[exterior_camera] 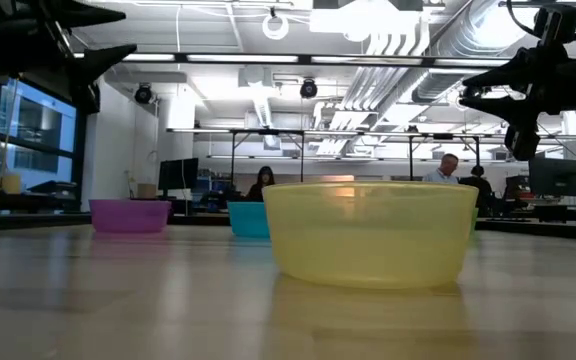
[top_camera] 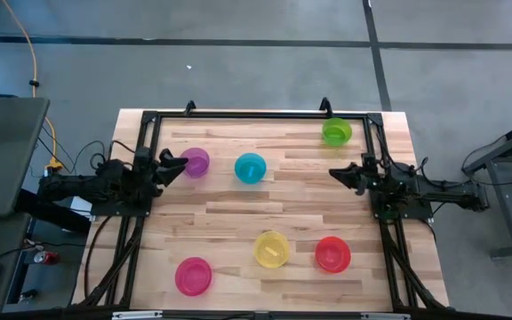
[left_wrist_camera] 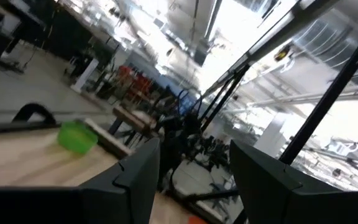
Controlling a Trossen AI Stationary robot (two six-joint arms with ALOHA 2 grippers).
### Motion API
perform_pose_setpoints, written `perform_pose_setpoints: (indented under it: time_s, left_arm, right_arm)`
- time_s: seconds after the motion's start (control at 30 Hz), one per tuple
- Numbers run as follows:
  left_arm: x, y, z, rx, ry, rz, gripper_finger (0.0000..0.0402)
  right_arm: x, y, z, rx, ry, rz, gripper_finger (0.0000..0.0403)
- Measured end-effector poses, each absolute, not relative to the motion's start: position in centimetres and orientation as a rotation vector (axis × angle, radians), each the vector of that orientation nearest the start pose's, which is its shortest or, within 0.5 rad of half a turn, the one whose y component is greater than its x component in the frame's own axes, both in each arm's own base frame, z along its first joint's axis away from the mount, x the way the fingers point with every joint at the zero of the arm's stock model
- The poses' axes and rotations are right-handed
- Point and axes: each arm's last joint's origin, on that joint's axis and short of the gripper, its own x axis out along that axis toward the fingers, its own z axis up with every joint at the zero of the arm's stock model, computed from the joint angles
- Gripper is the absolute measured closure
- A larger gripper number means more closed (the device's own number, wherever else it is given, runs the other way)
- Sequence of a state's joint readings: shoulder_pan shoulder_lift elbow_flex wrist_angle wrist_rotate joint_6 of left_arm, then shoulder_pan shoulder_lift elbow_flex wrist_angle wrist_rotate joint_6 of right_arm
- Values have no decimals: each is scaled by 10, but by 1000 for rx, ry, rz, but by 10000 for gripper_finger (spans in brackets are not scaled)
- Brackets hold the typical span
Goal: Nest bowls inside each other
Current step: Stack the green bowl on the blue bowl
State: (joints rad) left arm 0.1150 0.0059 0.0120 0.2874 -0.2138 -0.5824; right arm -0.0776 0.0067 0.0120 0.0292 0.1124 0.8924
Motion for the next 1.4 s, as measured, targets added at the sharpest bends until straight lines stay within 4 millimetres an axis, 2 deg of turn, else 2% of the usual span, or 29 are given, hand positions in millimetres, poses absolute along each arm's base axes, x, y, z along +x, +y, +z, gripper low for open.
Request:
perform_pose_setpoints:
  time_s: [0.17,0.33,0.5,0.57,0.73,0.93,1.0,1.17,1.3,1.4]
  left_arm:
    - [94,17,183,-647,-274,261,217]
    - [95,17,174,-676,-190,295,217]
    - [95,17,173,-675,-181,299,217]
    - [95,17,173,-675,-182,303,217]
    - [95,18,173,-675,-195,339,218]
    - [94,19,173,-675,-201,356,218]
    - [94,19,173,-676,-201,356,218]
    - [94,19,173,-675,-201,356,218]
    - [94,19,173,-677,-202,355,218]
    - [95,18,173,-678,-195,337,218]
  right_arm:
    - [97,-9,170,978,-96,-102,302]
    - [95,-18,171,1042,-213,-272,302]
    - [91,-31,174,1157,-402,-451,302]
    - [88,-36,180,1145,-514,-493,302]
    - [76,-48,198,989,-783,-592,302]
    - [67,-59,207,975,-831,-651,302]
    - [63,-59,225,898,-827,-626,302]
    - [57,-52,292,520,-660,-589,302]
    - [56,-51,343,314,-346,-677,302]
    - [58,-53,374,261,-34,-737,302]
